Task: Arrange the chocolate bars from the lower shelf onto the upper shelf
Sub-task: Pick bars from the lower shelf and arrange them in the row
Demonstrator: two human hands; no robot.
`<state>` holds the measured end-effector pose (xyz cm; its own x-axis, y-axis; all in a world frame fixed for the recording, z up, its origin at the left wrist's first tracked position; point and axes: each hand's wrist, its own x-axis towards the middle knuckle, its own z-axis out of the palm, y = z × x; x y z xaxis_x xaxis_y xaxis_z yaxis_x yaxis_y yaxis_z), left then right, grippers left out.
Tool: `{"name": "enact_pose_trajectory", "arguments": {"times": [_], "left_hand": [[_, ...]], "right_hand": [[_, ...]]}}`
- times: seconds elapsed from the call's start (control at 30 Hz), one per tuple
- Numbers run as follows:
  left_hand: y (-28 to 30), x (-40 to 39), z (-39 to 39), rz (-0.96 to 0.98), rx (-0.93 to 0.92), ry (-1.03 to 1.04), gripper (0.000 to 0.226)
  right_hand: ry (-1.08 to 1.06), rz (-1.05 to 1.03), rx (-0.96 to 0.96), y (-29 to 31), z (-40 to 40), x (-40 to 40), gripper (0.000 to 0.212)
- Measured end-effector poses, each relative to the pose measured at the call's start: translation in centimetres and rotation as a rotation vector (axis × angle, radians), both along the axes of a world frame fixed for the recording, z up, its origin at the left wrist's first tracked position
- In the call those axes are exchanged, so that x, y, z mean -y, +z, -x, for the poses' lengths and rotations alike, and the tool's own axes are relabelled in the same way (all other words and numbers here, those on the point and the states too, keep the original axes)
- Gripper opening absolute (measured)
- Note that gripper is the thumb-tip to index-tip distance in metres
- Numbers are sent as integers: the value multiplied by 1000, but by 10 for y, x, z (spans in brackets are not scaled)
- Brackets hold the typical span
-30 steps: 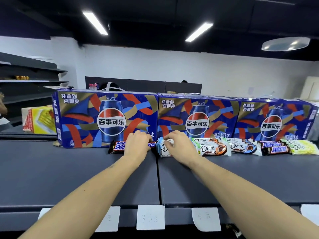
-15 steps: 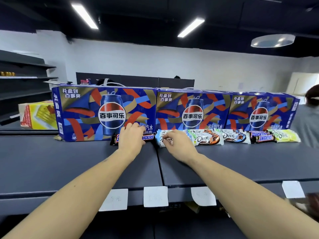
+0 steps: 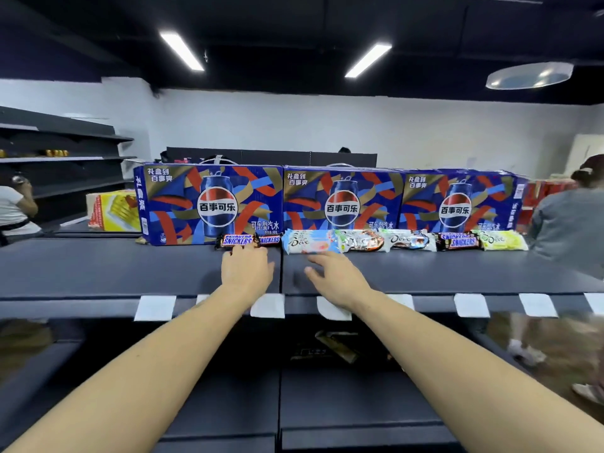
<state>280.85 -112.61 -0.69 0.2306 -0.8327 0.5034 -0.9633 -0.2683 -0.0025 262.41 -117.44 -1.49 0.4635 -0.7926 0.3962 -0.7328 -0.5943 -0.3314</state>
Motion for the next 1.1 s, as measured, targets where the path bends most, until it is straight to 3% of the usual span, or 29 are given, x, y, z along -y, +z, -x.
{"name": "enact_pose_trajectory", "arguments": {"times": [0.53, 0.87, 1.1], "left_hand": [[-81, -164, 193, -133, -11, -45, 46], [-140, -161, 239, -275, -44, -95, 48], [-185, -115, 238, -348, -152, -125, 48]], "right_hand": [[28, -92, -62, -77, 170, -155, 55], [-29, -231, -116, -135, 210, -152, 58], [-49, -323, -161, -185, 205, -102, 59]]}}
